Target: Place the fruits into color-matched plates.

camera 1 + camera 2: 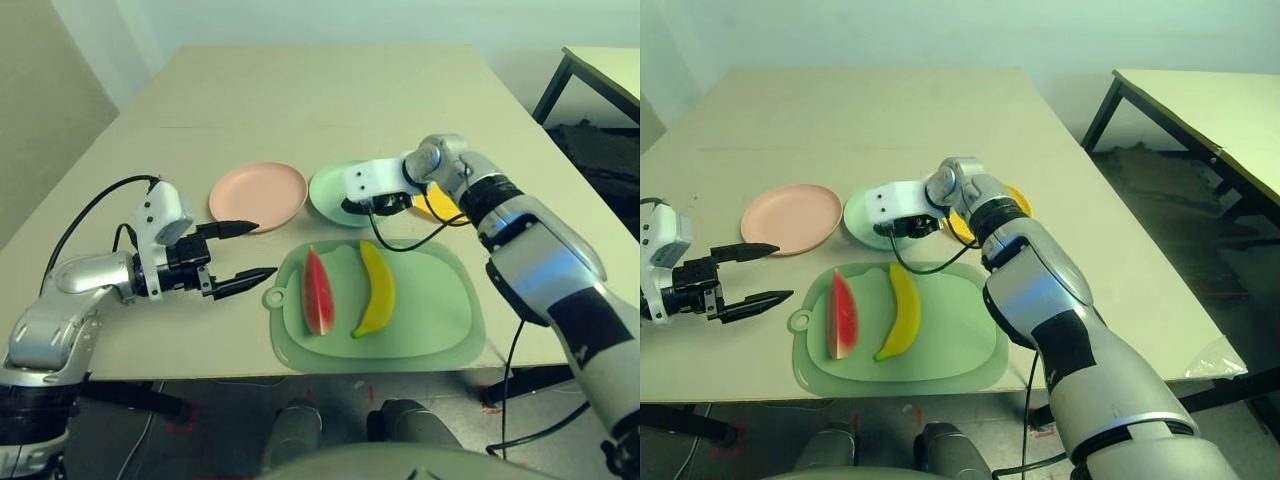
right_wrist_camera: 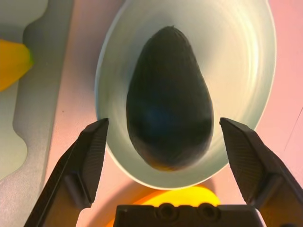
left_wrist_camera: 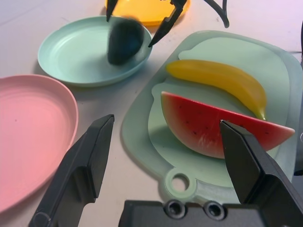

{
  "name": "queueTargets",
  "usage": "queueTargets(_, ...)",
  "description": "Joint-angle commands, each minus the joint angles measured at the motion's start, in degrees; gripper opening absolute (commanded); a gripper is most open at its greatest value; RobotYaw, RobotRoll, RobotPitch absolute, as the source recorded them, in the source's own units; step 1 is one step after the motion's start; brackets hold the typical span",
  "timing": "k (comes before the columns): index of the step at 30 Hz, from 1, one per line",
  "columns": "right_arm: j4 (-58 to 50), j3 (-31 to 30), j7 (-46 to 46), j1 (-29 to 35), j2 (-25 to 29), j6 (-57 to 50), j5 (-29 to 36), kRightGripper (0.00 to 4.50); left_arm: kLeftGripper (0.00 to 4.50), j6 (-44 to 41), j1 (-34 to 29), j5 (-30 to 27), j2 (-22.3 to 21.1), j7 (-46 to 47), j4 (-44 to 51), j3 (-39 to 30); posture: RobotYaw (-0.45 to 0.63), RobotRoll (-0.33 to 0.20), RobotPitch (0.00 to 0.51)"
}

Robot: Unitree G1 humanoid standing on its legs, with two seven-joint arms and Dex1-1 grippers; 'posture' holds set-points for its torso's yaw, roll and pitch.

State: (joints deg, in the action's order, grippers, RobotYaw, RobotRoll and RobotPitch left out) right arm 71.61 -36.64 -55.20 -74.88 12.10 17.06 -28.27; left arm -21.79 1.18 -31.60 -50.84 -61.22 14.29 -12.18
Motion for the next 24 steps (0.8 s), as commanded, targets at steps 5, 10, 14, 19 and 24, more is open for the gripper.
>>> queueTargets(5,0.15,1.45,-0.50,-1.14,1.57,2.14,-1.21,4.48,4.50,0.78,0.16,1.33,-0.26,-0.29,0.29,0.30,0.11,0.000,0.042)
queueTargets(10,-3.46,1.59,-8.40,-2.35,6.55,10.22,-0.49,4.48,4.50,2.53,0.66,1.86,-0.33,-1.85,-0.62,0.65,0.10,0.000,0.038)
queueTargets(14,-13.37,1.74,-21.67,0.43,12.08,19.21,3.68,4.48,4.50,5.77,0.69,1.83,-1.07,-6.49,-1.70,0.79,0.09,0.000,0.037)
queueTargets(19,-39.17,-0.35,-36.14,9.18,20.03,21.09,13.58,4.48,4.50,8.00,1.98,0.61,-1.44,-12.11,-2.89,1.40,0.07,0.000,0.033)
queueTargets(24,-57.25,-4.71,-37.30,12.99,23.70,13.02,19.72,4.48,4.50,7.82,3.87,-0.45,-1.60,-15.60,-3.28,2.24,0.07,0.000,0.029)
